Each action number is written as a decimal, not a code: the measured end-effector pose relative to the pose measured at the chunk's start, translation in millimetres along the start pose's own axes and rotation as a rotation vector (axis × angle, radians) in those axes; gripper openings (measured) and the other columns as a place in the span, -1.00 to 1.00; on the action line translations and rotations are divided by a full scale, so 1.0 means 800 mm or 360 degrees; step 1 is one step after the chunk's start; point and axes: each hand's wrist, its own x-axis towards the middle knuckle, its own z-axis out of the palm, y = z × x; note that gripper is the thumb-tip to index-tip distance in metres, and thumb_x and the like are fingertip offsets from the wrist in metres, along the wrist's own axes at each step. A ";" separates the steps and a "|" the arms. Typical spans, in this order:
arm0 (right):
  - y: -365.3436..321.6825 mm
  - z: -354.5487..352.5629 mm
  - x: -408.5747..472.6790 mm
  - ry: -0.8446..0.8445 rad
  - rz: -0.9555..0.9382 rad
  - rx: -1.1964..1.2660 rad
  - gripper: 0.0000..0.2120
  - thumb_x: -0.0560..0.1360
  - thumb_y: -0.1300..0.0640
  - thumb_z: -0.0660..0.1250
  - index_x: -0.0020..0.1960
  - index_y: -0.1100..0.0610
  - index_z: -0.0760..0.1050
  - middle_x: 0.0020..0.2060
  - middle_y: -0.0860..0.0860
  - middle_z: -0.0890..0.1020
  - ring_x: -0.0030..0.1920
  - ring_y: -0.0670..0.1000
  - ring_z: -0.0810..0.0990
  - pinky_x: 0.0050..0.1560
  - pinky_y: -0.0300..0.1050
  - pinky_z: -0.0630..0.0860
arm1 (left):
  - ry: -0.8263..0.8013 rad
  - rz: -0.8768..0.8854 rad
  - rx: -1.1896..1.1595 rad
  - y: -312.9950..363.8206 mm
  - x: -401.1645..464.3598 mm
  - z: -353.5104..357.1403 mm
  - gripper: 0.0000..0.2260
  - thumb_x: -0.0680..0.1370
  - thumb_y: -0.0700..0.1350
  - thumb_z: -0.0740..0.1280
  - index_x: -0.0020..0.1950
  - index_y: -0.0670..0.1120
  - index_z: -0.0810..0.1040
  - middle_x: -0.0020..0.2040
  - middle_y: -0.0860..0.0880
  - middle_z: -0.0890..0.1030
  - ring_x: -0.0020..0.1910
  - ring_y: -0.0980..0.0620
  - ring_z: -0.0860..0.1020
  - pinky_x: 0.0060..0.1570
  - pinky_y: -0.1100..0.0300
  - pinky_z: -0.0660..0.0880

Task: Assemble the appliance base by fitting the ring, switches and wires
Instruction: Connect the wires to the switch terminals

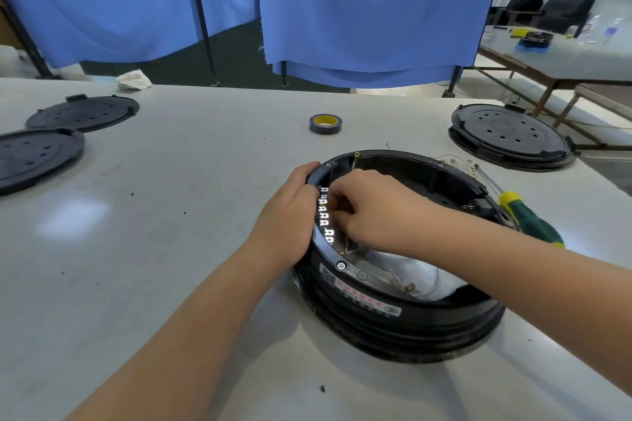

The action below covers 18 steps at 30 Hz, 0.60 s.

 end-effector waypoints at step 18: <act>0.007 -0.020 -0.012 -0.0323 0.0135 0.0389 -0.91 0.45 0.12 0.42 -0.11 0.05 0.51 -0.15 0.07 0.66 -0.28 0.03 0.67 -0.26 -0.10 0.65 | 0.0048 0.0066 0.0000 0.010 -0.004 0.001 -0.59 0.35 -0.08 0.11 0.12 0.11 0.55 0.11 0.04 0.63 0.15 0.00 0.56 0.26 -0.08 0.44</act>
